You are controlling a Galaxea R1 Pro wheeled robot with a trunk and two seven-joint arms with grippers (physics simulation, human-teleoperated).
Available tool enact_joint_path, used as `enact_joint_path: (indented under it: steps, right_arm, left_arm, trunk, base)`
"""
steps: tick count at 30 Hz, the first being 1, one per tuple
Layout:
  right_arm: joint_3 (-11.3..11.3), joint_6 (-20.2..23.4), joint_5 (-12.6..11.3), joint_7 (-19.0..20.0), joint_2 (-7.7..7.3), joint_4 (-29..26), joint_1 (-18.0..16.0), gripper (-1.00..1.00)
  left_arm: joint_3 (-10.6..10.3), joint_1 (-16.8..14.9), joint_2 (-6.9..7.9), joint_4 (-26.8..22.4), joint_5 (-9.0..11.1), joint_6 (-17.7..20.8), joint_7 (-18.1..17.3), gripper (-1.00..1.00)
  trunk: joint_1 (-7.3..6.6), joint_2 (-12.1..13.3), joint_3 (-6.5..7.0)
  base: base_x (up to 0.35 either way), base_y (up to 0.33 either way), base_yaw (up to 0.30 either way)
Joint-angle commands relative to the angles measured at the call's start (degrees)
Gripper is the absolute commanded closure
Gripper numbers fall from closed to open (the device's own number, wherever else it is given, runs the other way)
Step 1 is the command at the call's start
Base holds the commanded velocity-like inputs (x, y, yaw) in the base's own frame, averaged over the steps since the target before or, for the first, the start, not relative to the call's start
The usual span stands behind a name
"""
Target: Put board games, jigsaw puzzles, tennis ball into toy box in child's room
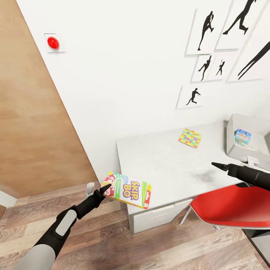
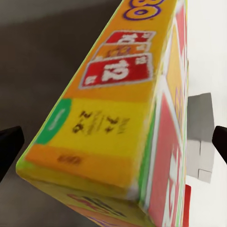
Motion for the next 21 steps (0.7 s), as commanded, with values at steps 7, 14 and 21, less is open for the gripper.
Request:
enact_joint_path:
  steps: [7,14,21]
  right_arm:
    - [-0.1,0.4,0.0,0.2,0.0,0.0,0.0,-1.0]
    - [-0.1,0.4,0.0,0.2,0.0,0.0,0.0,-1.0]
    - [-0.1,0.4,0.0,0.2,0.0,0.0,0.0,-1.0]
  left_arm:
    - [0.1,0.0,-0.01,0.0,0.3,0.5,-0.1,-1.0]
    - [0.0,0.0,-0.01,-0.1,0.3,0.5,-0.1,-1.0]
    - [-0.1,0.0,-0.01,-0.1,0.4,0.4,-0.2,1.0]
  trunk:
    - [0.01,-0.1,-0.06]
    - [0.01,-0.1,-0.06]
    - [0.01,-0.1,-0.06]
  base:
    - [0.0,0.0,-0.008]
    - [0.0,0.0,-0.003]
    - [0.0,0.0,-0.001]
